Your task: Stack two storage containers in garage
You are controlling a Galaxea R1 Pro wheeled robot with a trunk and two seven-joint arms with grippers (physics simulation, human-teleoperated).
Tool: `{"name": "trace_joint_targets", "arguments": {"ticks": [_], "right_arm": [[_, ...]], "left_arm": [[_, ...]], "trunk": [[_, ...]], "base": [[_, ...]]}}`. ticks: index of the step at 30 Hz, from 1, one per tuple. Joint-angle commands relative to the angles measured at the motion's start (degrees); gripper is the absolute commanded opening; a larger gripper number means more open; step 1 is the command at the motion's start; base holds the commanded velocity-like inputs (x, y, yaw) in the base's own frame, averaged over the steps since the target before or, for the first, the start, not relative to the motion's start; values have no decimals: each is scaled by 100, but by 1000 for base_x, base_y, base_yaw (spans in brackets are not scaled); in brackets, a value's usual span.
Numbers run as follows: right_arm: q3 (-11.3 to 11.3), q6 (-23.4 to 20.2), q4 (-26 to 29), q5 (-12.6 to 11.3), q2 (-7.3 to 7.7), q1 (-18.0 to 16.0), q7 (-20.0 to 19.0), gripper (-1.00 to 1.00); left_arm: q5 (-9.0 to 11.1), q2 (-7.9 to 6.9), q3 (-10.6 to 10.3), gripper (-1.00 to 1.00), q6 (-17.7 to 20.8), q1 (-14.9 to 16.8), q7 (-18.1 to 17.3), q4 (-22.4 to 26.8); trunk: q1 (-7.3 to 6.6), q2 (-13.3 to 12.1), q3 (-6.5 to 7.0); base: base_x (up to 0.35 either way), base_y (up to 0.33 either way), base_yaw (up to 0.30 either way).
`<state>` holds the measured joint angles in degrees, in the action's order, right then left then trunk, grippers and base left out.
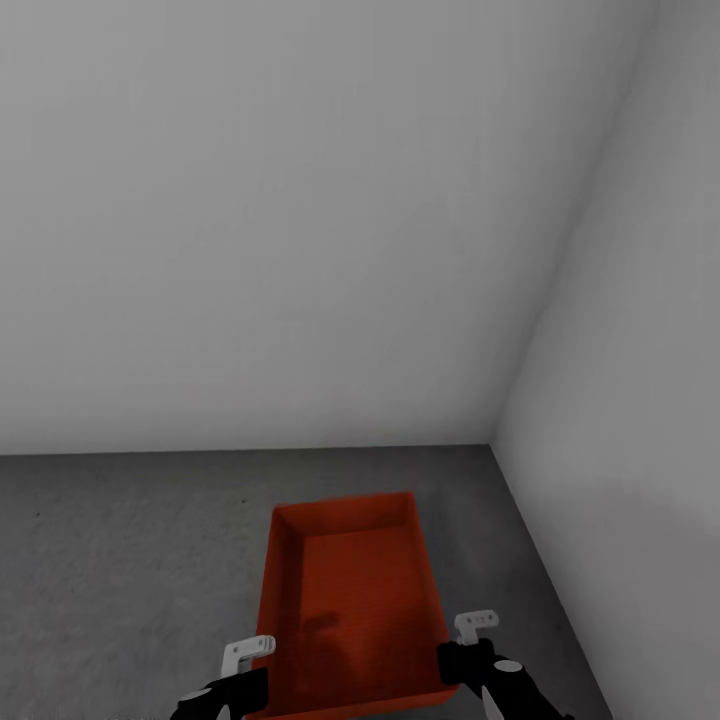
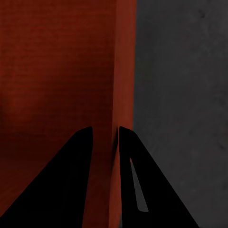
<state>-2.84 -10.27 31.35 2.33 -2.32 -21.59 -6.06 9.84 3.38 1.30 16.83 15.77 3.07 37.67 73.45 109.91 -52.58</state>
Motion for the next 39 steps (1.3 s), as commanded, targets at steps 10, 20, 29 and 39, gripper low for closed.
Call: {"name": "trace_joint_targets", "arguments": {"ticks": [10, 20, 29, 39], "right_arm": [[20, -36, 2, -286, 3, -6, -203, -100], [20, -36, 2, -286, 3, -8, -203, -100], [20, -36, 2, -286, 3, -9, -203, -100], [20, -36, 2, -284, 3, -7, -202, -100]], "left_arm": [[-298, -109, 2, -100, -399, -4, 159, 21], [-298, -109, 2, -100, -399, -4, 159, 21], [-298, -109, 2, -100, -399, -4, 159, 21], [-298, -109, 2, -100, -399, -4, 159, 21]], "trunk": [[219, 405, -274], [439, 806, -469], [637, 1167, -631], [856, 1568, -810]], "base": [[0, 0, 0], [0, 0, 0], [0, 0, 0], [0, 0, 0]]}}
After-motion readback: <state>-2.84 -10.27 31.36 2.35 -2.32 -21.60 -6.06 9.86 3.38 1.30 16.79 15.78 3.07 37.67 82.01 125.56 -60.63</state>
